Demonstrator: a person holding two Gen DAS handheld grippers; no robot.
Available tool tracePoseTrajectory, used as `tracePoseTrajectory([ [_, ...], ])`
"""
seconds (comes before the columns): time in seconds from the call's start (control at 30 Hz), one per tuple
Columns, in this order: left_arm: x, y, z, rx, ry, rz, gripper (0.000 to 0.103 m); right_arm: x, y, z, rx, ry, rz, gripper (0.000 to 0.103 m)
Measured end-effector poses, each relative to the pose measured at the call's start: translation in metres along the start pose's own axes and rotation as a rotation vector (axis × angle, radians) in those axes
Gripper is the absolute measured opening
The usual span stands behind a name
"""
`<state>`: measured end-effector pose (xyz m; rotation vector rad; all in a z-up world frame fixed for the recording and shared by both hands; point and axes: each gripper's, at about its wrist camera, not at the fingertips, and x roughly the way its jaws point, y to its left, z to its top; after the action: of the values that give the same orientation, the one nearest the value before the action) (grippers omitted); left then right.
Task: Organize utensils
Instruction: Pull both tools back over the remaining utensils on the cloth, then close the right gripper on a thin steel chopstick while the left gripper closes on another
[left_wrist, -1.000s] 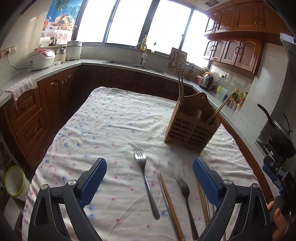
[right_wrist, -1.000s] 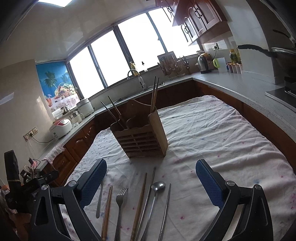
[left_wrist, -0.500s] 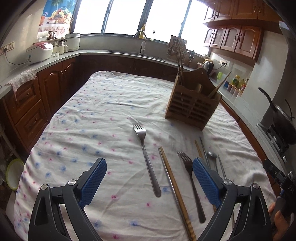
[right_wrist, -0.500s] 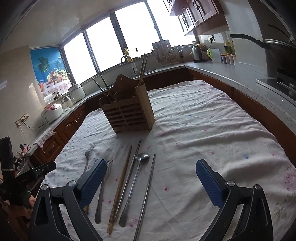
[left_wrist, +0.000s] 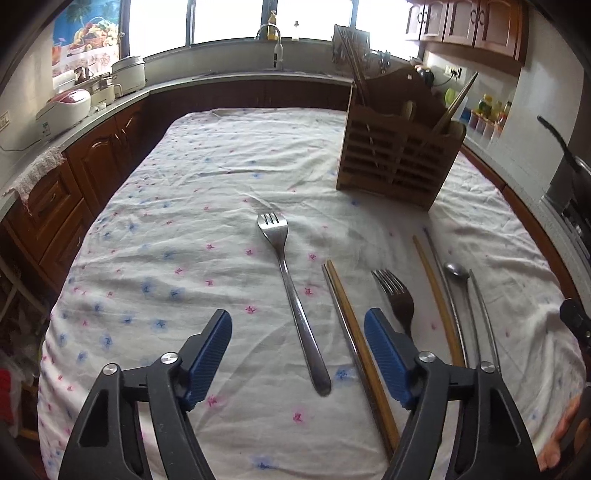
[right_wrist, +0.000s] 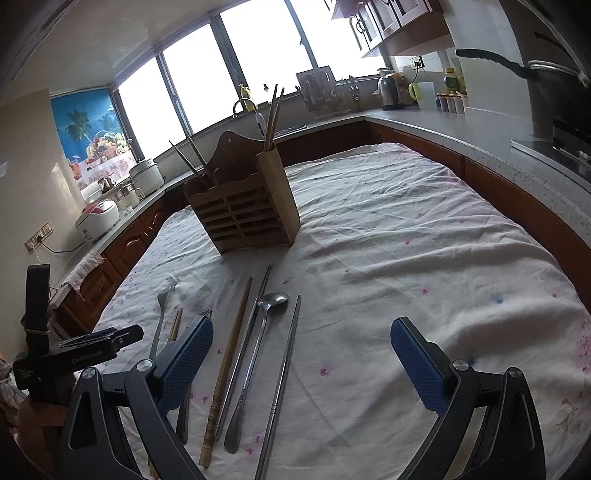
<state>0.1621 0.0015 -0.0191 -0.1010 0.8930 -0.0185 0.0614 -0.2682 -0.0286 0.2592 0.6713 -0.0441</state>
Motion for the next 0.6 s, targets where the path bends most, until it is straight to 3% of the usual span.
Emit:
tracePoseTrajectory([
  [0.07,0.012,-0.004,0.003,0.012,0.024,0.015,0.069,0.002,-0.002,0.001,0.004,0.004,-0.002,0.098],
  [0.3,0.043,-0.010,0.012,0.015,0.082,-0.045,0.035,0.007,-0.007,0.001,0.010,0.017,-0.012,0.098],
  [0.6,0.063,-0.010,0.014,0.042,0.095,-0.044,0.032,0.024,-0.008,0.003,0.025,0.056,0.005,0.097],
])
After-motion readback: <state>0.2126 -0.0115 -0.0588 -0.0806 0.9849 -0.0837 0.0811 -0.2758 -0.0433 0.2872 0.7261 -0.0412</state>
